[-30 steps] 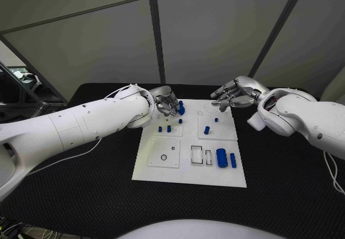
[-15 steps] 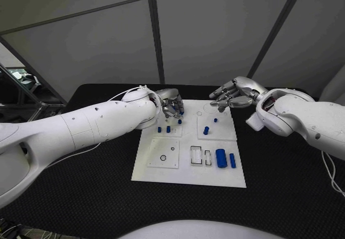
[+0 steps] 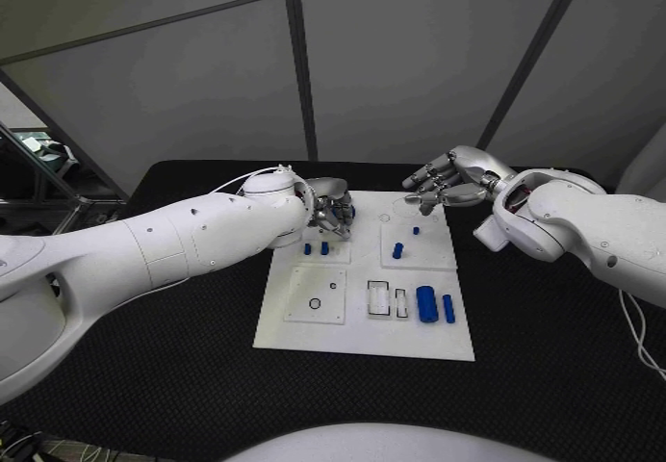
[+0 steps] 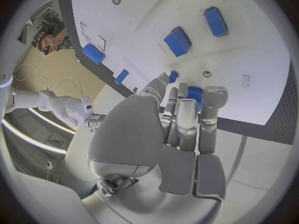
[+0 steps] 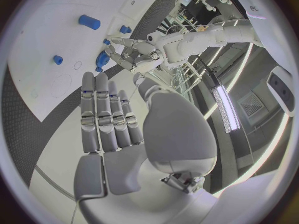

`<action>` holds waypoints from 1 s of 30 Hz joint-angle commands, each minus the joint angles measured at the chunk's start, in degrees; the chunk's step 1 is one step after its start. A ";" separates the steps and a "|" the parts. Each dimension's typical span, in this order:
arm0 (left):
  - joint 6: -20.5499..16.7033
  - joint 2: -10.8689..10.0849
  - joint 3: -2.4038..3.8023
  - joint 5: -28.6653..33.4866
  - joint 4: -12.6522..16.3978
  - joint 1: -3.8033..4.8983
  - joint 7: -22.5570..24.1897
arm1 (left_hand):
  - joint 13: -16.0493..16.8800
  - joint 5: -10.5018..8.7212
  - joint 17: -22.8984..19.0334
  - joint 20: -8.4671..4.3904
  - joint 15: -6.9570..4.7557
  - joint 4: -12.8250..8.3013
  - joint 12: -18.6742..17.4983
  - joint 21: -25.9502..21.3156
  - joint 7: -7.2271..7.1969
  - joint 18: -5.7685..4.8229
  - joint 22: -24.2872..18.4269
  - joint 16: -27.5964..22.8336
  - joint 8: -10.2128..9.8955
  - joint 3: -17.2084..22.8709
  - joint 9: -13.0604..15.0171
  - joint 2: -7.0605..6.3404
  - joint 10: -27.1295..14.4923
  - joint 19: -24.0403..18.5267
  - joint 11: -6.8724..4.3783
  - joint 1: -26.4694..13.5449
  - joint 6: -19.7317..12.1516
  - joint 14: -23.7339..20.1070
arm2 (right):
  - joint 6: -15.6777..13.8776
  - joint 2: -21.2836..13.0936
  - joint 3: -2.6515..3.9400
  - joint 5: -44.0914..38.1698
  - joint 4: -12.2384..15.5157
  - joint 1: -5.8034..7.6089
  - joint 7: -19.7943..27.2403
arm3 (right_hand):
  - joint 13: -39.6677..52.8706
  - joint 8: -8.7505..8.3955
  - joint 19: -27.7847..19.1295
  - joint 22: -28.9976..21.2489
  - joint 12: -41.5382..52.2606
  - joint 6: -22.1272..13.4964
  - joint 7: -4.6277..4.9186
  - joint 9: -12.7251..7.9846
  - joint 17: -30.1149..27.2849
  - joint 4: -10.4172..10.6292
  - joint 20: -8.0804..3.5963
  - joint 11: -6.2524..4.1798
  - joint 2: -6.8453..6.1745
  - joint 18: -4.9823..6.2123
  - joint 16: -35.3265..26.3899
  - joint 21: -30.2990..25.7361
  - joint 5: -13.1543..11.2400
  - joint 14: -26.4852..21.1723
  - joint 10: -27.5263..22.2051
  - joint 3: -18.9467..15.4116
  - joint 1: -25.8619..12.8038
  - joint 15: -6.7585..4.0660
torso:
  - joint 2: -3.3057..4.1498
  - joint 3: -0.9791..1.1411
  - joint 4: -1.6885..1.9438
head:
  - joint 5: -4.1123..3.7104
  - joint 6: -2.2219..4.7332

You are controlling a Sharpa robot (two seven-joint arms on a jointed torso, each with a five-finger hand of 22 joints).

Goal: Assemble the parts on the task board

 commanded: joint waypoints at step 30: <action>3.00 1.91 -0.05 -2.06 -2.03 -0.32 -0.69 | -1.99 0.54 0.99 -0.01 0.04 -0.84 1.04 3.20 0.02 -0.09 3.10 1.70 0.25 1.64 -1.11 0.48 0.25 1.29 -0.39 -0.21 0.78 1.15 | 0.13 0.27 0.05 -0.03 0.19 0.12 0.46 | -0.06 -0.04 0.31 -0.06 -0.37 0.22 0.24 0.03 -0.08 0.01 0.05 -0.09 0.14 0.62 -0.23 -0.39 0.28 0.44 0.39 -0.18 -0.39 0.00 | -0.05 0.02 0.04 | -0.09 -0.23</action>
